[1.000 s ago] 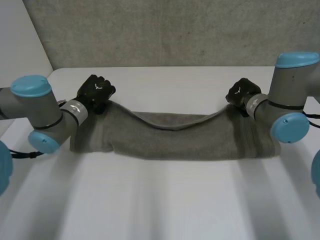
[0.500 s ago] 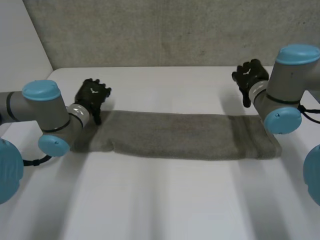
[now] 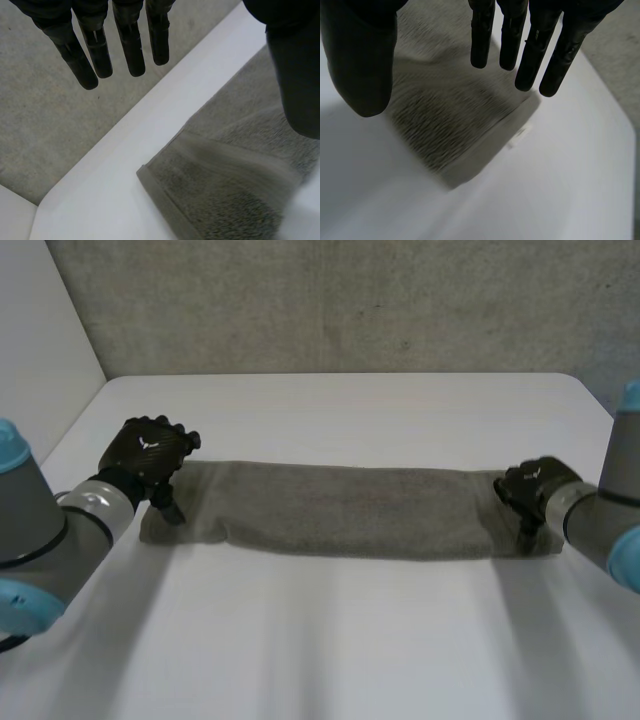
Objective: Fold the towel.
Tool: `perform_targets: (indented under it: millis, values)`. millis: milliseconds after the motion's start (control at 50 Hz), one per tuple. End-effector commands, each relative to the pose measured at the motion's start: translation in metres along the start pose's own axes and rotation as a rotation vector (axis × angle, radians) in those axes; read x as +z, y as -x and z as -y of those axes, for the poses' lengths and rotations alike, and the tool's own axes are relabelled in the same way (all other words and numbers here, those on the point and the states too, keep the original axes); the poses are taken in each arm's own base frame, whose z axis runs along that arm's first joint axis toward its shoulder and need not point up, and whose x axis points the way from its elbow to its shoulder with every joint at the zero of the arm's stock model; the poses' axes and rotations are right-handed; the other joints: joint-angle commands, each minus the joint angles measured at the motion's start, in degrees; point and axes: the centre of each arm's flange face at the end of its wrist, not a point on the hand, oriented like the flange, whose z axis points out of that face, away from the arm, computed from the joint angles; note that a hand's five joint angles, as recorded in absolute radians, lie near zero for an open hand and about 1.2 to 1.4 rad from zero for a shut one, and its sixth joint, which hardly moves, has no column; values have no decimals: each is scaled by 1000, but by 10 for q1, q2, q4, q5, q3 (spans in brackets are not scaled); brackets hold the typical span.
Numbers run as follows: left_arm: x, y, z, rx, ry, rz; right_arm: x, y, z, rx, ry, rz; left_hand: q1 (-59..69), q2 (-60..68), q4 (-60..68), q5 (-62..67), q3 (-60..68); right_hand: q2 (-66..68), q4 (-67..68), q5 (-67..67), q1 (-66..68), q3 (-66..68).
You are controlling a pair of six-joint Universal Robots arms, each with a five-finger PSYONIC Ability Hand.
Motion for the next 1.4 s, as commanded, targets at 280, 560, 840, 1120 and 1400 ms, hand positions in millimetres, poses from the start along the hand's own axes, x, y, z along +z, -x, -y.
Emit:
perform_targets:
  millis: [280, 560, 840, 1120, 1400]
  values:
    - [-23, -15, -8, -166, -36, 0, 34, -48, -58, 40, 35, -177, -23, -38, -26, -10, -20, 526, 521, 517, 530, 523]
    - [-22, -9, -4, -167, -52, 20, -5, -71, 63, -135, -322, -476, -23, -38, -26, -10, -20, 526, 521, 517, 530, 523]
    - [-21, -7, -10, -167, -48, 35, -55, 183, 106, -387, -656, 137, -24, -39, -28, -12, -22, 526, 521, 517, 530, 523]
    - [-19, -4, -13, -170, -39, 41, -48, 146, 101, -345, -617, 95, -26, -41, -30, -14, -23, -168, -173, -177, -164, -171]
    - [-20, -7, -13, -170, -38, 32, -39, 88, 9, -190, -246, 70, -26, -41, -30, -14, -23, -69, -74, -78, -65, -72]
